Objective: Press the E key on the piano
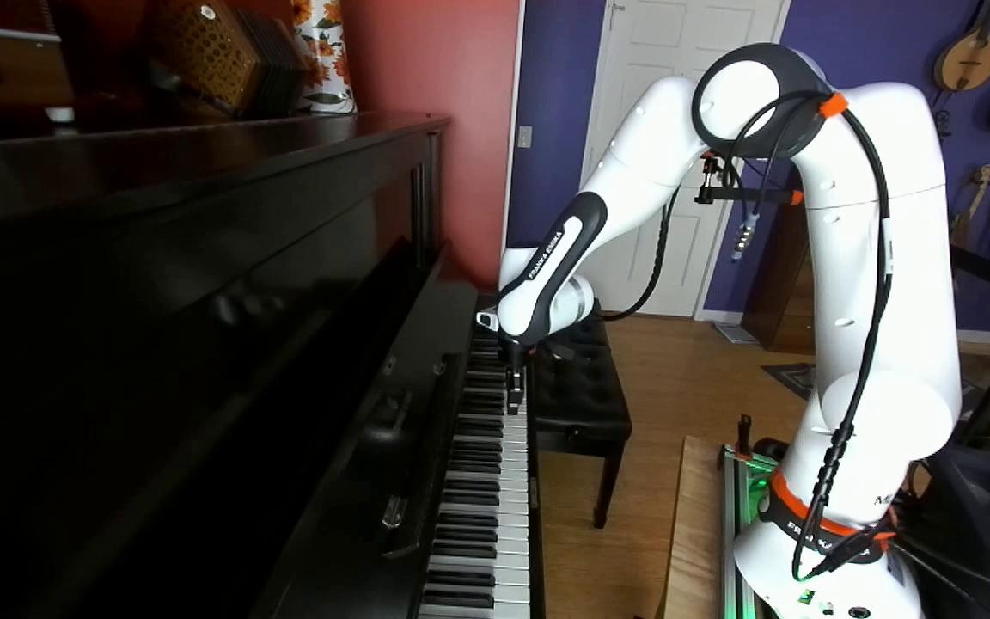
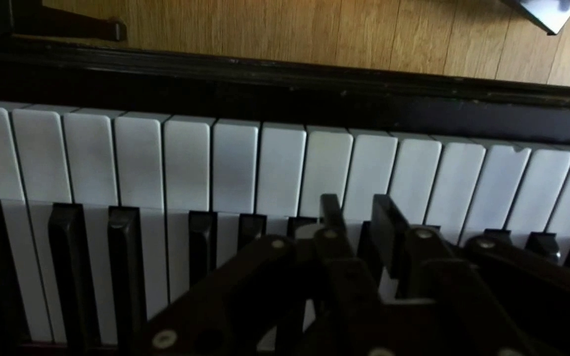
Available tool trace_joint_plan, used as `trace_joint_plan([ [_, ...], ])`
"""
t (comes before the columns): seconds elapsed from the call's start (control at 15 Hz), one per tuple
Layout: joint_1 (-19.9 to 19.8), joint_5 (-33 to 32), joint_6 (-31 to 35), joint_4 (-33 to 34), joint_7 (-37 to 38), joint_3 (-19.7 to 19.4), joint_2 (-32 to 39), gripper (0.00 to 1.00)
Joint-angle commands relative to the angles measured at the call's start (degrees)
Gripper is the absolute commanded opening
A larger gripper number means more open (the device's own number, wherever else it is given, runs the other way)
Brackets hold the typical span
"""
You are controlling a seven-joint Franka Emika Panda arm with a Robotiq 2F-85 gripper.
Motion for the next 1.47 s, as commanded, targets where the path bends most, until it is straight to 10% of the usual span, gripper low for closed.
trace_joint_plan([
  [0.0, -0.64, 0.01, -3.67, -1.08, 0.87, 0.56, -3.03, 0.55],
  [0.4, 0.93, -0.88, -8.85, -1.25, 2.53, -0.7, -6.92, 0.99],
  [1.4, 4.86, -8.19, -14.5, -3.1, 12.54, -2.55, -17.53, 1.0],
])
